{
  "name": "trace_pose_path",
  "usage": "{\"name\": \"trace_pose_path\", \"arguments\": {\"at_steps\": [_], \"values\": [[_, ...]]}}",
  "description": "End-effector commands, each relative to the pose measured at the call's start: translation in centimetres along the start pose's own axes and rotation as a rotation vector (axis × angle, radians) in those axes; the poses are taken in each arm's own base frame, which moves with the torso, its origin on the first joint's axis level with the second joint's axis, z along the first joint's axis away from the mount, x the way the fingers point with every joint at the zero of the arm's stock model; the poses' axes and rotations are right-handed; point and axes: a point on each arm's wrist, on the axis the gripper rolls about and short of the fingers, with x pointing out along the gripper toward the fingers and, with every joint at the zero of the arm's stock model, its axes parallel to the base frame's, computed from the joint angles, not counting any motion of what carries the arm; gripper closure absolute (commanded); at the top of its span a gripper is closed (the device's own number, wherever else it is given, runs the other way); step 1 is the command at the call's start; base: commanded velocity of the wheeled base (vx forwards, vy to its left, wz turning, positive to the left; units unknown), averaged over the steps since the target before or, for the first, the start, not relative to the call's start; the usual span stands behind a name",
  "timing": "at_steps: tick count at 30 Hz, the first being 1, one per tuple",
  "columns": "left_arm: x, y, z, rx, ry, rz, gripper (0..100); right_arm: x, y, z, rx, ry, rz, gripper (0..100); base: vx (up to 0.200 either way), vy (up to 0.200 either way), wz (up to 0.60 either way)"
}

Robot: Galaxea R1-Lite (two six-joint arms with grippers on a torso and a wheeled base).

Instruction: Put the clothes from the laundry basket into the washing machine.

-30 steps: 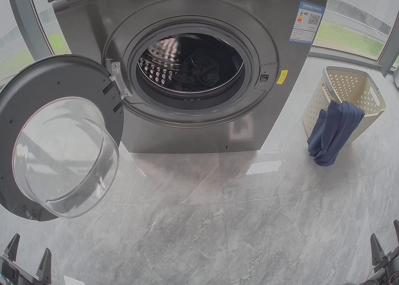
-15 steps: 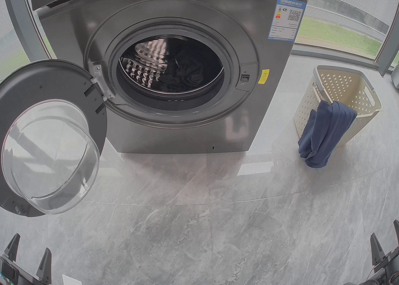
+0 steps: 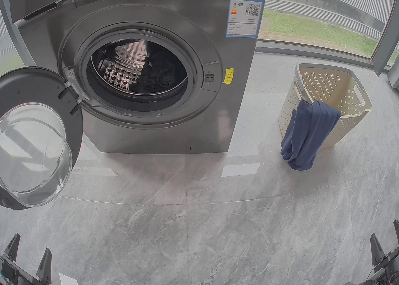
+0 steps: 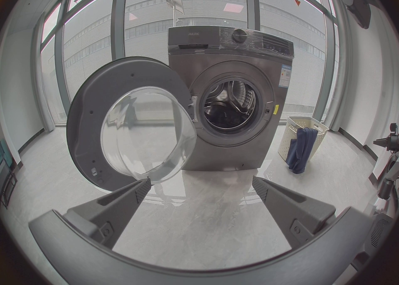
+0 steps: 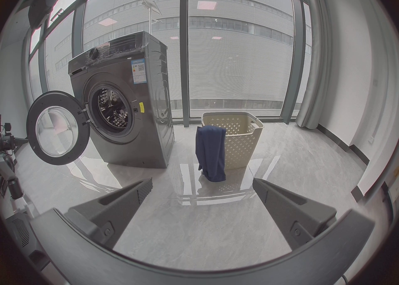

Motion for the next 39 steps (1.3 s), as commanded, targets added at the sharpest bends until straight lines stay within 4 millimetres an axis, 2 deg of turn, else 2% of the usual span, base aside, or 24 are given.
{"name": "trace_pose_path", "arguments": {"at_steps": [1, 24, 33, 39], "values": [[0.05, 0.01, -0.51, 0.0, 0.007, 0.0, 0, 0.01, 0.0, -0.48, 0.0, 0.002, 0.0, 0, 0.0, -0.2, 0.0], [0.06, 0.01, -0.52, 0.001, 0.01, -0.002, 0, 0.01, 0.0, -0.48, 0.0, 0.002, 0.0, 0, 0.0, -0.2, 0.0], [0.06, 0.01, -0.52, 0.001, 0.01, -0.002, 0, 0.01, 0.0, -0.48, 0.0, 0.002, -0.001, 0, 0.0, 0.0, 0.0], [0.06, 0.01, -0.52, -0.003, 0.01, -0.002, 0, 0.01, 0.0, -0.48, 0.0, 0.002, 0.0, 0, 0.0, -0.2, 0.0]]}}
